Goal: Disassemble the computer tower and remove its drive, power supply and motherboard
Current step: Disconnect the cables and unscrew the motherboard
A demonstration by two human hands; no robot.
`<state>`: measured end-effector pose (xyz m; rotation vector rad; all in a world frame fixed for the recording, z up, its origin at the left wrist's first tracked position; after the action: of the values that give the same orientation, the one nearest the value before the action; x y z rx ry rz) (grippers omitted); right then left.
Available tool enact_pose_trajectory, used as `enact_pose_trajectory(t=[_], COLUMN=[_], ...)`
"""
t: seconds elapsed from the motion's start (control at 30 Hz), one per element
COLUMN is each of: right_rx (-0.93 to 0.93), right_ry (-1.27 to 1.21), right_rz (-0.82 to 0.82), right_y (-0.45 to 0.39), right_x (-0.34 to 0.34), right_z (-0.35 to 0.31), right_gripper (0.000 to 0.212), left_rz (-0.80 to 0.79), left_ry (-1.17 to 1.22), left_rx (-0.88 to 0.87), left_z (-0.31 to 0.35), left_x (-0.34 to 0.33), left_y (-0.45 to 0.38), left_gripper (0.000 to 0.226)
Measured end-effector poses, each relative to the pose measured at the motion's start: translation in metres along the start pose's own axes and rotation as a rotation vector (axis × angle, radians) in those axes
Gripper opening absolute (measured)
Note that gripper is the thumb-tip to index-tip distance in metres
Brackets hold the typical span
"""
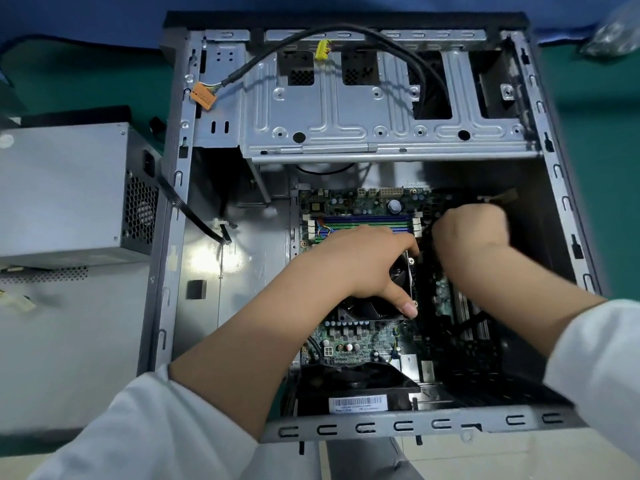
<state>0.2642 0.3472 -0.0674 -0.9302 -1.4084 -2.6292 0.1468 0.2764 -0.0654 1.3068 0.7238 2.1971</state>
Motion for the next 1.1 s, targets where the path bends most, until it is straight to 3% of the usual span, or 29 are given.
enact_pose_trajectory(t=[0.1,0.23,0.33,0.4,0.47,0.53,0.63,0.73,0.93,1.1], right_rx=[0.005,0.022,0.087,0.159,0.190,0.044,-0.013,-0.012,0.000,-0.035], right_ry=[-0.101,0.028,0.068,-0.011,0.023,-0.059,-0.048,-0.088,0.005,-0.150], right_rz=[-0.148,0.050,-0.052,0.014,-0.046,0.010,0.021,-0.065,0.047,-0.222], right_y=[-0.013,-0.008,-0.014,-0.019,-0.018,-0.008,-0.002,-0.014,-0.001,-0.015], right_x=[0.007,-0.002,-0.008,-0.007,-0.006,-0.007,-0.005,-0.002,0.001,0.011], right_z=[-0.002,0.007,0.001,-0.004,0.000,0.007,0.004,-0.004,0.007,-0.002], right_gripper=[0.034,0.033,0.034,0.037,0.037,0.033,0.031,0.028,0.032,0.028], left_rz=[0.000,-0.008,-0.001,-0.003,-0.008,-0.013,-0.004,0.001,-0.006,0.003], left_ry=[-0.010,0.013,0.008,-0.003,-0.004,0.010,0.006,-0.019,-0.001,-0.043], left_rx=[0.004,0.004,0.001,0.006,0.009,0.009,0.008,0.012,0.010,0.017], left_z=[-0.001,-0.001,0.000,0.000,0.000,0.000,0.001,-0.001,0.000,0.000], left_x=[-0.001,-0.001,-0.001,0.000,0.000,0.000,-0.001,-0.001,-0.001,0.000], left_y=[0.000,0.001,0.001,0.001,0.001,0.001,0.000,-0.001,0.000,0.000], left_gripper=[0.091,0.087,0.087,0.090,0.089,0.087,0.087,0.092,0.087,0.093])
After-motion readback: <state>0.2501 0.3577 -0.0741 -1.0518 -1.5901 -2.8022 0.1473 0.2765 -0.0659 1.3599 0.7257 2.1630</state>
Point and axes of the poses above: each hand's wrist, its own y-axis away from the middle knuckle, its own x-axis out of the back of the hand, z = x × y, the point moved 1 cm from there along -y, towards the middle knuckle, and after that the axes turned 13 degrees about x, right-handed, at the moved point
